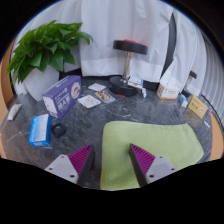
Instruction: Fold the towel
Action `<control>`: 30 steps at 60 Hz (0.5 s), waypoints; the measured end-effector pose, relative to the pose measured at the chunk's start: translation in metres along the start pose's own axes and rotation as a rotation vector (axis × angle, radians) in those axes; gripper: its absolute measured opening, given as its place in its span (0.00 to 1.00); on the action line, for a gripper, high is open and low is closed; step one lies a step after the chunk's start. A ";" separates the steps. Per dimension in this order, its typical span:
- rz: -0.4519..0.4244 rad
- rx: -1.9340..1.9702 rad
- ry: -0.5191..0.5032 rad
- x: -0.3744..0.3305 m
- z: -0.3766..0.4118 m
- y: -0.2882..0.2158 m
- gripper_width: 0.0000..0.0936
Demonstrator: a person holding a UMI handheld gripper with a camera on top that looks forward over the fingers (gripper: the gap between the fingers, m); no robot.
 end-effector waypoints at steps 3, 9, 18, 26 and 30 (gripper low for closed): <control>0.015 -0.029 0.058 0.012 -0.004 0.000 0.63; -0.014 -0.096 0.127 0.015 -0.010 -0.003 0.21; -0.007 -0.062 0.080 0.010 -0.013 -0.009 0.07; -0.054 0.007 -0.088 -0.034 -0.007 -0.035 0.06; -0.110 0.076 -0.191 -0.071 -0.011 -0.059 0.06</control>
Point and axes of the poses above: the point between the fingertips, and its own axes, seen from behind it with the camera up: z to the left, y down, x forward, the way the camera looks, the point moved 10 cm from there along -x, backward, against the way the camera looks, and after that the axes turned 14 degrees about z, right-handed, at the moved point
